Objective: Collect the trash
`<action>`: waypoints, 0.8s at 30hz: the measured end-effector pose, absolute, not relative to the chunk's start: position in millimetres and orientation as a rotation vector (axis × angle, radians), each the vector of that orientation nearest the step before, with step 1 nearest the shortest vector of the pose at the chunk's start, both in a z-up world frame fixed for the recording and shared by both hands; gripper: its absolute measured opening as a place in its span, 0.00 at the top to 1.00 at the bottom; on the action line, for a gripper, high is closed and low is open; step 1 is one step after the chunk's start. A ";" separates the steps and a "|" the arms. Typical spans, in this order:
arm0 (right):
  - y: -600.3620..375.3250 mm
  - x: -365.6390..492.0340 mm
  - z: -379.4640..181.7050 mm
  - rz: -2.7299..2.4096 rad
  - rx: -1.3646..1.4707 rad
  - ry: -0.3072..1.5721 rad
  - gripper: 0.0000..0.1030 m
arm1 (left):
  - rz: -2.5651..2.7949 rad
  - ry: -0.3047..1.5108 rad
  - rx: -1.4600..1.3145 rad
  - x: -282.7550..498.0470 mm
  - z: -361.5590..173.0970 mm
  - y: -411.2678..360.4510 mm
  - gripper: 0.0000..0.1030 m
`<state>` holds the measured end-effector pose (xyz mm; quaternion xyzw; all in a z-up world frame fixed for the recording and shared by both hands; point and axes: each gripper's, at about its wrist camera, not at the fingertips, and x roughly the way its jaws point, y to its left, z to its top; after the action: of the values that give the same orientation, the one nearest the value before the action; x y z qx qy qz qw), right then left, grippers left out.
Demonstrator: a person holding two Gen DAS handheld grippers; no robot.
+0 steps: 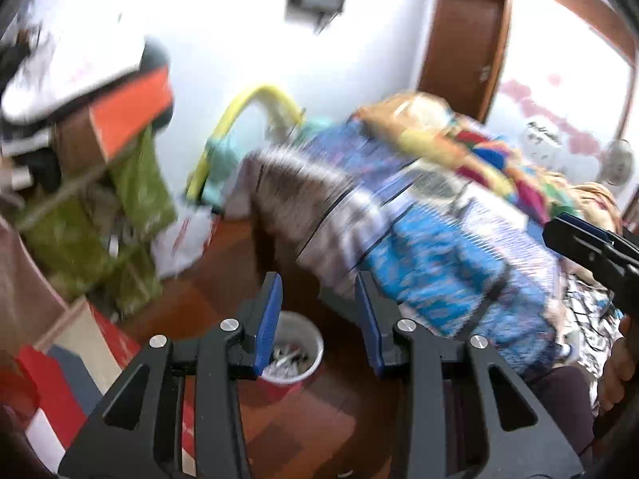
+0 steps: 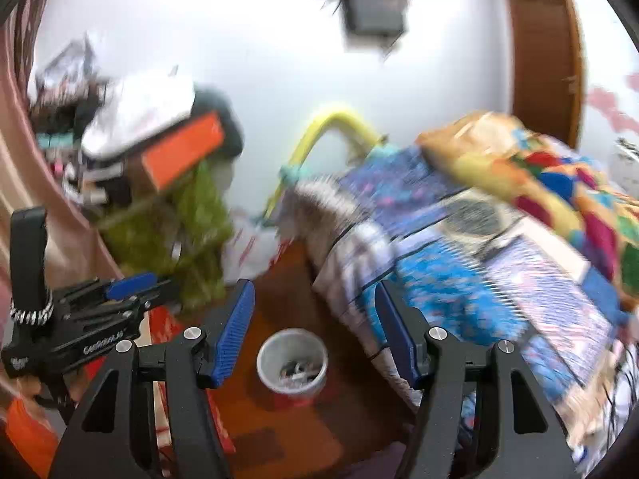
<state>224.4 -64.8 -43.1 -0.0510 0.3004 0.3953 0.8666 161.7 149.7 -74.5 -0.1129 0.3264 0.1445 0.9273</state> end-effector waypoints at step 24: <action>-187.5 52.0 25.6 0.319 0.041 0.276 0.00 | 0.025 0.379 -0.154 20.4 11.9 40.5 0.16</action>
<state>52.0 -187.5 25.6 0.0204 0.1370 0.1585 0.9776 20.4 40.5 11.9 -0.0763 0.1881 0.0126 0.9791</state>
